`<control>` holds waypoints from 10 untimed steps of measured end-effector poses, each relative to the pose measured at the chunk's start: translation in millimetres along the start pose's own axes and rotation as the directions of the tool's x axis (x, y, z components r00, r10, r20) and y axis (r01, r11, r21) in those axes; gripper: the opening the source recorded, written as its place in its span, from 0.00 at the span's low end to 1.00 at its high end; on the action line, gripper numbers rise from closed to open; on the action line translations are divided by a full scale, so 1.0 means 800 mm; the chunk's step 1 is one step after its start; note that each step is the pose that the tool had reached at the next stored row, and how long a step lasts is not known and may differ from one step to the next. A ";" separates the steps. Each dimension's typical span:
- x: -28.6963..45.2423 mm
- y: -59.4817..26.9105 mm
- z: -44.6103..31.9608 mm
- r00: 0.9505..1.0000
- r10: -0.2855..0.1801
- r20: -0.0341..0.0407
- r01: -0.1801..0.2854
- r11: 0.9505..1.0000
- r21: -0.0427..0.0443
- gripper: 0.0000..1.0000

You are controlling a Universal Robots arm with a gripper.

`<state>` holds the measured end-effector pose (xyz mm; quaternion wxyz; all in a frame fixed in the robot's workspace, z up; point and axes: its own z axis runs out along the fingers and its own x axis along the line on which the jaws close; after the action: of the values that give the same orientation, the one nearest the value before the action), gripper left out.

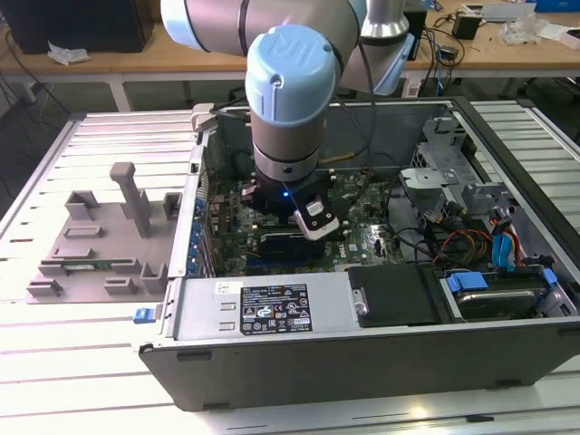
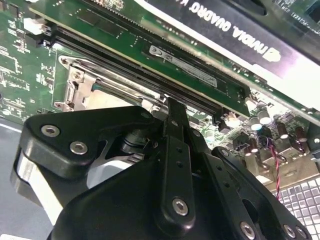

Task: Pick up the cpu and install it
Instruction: 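Install the second cpu locking lever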

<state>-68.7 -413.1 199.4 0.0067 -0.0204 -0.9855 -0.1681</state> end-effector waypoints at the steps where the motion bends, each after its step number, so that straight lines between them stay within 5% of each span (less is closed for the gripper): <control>1: 0.0003 0.000 0.0011 1.000 0.001 0.000 -0.001 1.000 -0.003 0.11; 10: 0.0078 0.001 0.0081 1.000 0.008 0.002 -0.008 1.000 -0.022 0.11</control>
<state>-74.9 -410.2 193.6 0.0061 -0.0246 -0.9836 -0.1788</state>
